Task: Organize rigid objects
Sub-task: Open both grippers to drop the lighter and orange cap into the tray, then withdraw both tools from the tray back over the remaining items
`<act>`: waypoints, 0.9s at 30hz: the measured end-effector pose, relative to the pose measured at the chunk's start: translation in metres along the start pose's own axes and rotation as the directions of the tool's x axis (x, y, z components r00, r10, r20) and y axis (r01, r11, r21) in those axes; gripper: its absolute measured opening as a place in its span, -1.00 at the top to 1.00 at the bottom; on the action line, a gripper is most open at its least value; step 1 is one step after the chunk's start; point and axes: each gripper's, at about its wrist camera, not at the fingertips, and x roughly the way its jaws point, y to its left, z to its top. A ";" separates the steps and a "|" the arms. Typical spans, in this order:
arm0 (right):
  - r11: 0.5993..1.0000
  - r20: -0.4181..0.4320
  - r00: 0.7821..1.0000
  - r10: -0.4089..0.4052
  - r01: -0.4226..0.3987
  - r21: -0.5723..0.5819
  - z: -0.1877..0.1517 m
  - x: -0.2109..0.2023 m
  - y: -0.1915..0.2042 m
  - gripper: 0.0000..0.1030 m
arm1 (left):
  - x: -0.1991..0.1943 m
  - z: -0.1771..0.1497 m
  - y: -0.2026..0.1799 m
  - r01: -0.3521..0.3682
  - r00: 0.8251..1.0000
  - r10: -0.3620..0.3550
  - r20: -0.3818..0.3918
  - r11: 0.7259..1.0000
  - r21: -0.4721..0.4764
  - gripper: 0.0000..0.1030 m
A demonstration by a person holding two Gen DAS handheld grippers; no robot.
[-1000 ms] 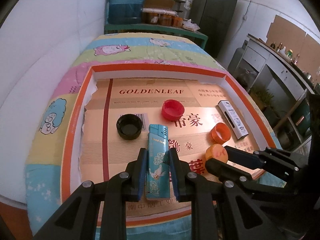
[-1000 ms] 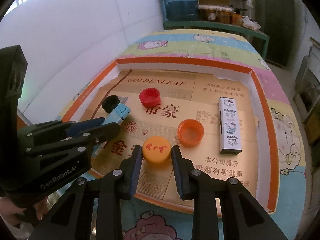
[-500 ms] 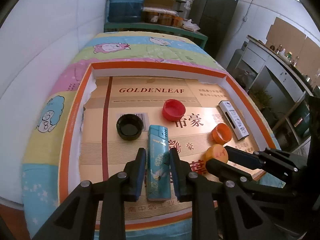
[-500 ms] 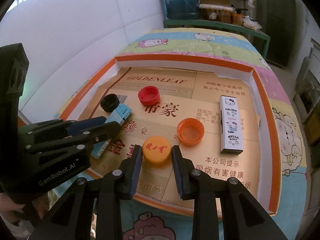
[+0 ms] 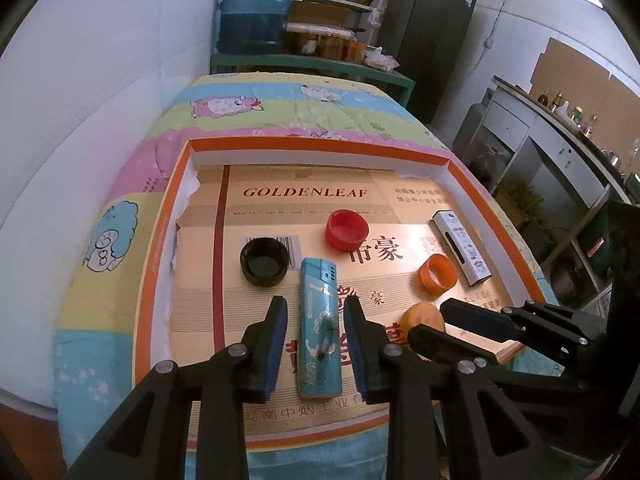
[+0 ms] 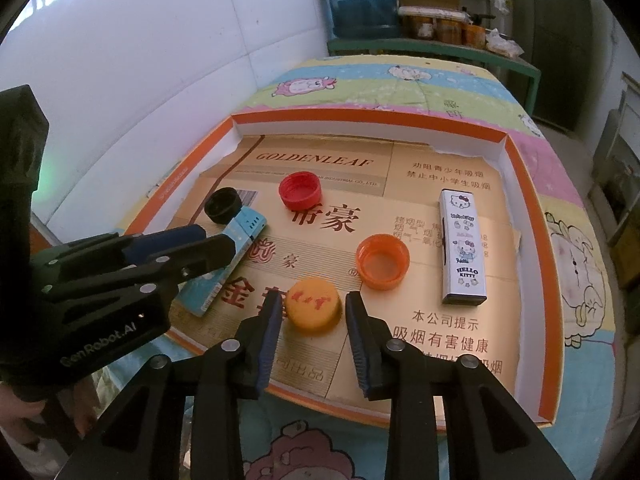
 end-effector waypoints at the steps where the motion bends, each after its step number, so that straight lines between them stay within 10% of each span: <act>1: 1.000 0.001 1.000 -0.002 0.002 0.001 0.000 -0.001 0.000 0.31 | 0.000 0.001 0.000 -0.001 1.000 0.001 0.001 1.000 0.001 0.44; 27: 1.000 0.044 0.999 -0.011 0.010 0.013 -0.004 -0.039 0.008 0.31 | -0.033 -0.002 -0.010 -0.013 0.999 0.012 0.039 0.999 0.031 0.44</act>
